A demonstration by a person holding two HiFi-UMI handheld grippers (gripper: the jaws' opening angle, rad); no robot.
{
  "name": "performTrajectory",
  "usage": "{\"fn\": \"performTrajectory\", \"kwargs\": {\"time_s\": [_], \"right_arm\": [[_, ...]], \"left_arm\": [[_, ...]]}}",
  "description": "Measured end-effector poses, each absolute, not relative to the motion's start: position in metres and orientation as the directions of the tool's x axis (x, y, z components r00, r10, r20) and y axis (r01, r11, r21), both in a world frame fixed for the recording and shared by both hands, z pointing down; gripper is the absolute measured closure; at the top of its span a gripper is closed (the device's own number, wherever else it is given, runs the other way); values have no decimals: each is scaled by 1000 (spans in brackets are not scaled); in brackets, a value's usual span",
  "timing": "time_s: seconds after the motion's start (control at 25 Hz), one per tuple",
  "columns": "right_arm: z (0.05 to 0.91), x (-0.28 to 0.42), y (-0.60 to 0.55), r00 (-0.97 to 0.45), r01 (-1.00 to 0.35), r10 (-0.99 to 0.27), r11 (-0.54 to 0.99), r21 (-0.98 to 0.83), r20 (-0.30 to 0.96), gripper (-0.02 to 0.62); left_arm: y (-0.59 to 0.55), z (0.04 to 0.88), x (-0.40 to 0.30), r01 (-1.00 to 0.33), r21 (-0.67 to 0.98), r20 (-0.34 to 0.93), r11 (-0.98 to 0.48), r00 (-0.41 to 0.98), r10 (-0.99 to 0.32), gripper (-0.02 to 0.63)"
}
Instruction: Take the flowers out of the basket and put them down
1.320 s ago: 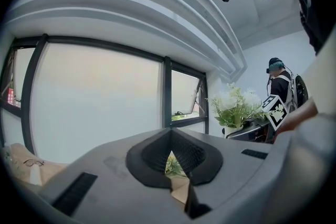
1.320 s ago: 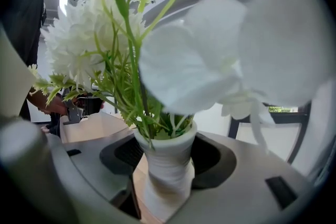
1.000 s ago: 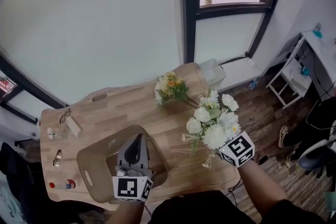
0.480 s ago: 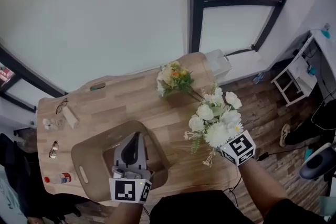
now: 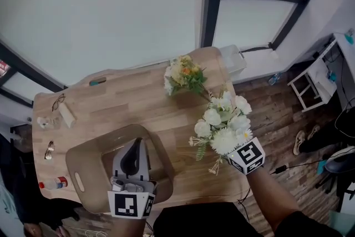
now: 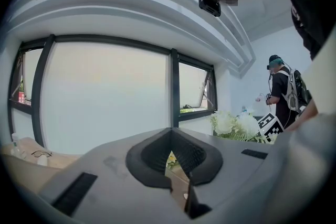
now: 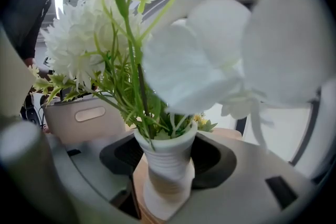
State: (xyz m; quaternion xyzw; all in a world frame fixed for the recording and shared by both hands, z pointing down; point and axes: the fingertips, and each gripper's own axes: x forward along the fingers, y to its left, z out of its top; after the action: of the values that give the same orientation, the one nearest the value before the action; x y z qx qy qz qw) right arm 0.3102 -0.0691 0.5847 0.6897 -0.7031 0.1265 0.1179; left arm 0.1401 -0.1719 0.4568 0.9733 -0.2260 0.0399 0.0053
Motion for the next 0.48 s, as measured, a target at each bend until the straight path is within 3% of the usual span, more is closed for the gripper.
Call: {"fn": "performTrajectory", "kwargs": {"time_s": [0.48], "right_arm": [[598,310,-74,-36,-999,-943,31,-20,331,318]], "left_arm": [[-169,464,137,-469,-17,100,-883,878,-468,604]]}}
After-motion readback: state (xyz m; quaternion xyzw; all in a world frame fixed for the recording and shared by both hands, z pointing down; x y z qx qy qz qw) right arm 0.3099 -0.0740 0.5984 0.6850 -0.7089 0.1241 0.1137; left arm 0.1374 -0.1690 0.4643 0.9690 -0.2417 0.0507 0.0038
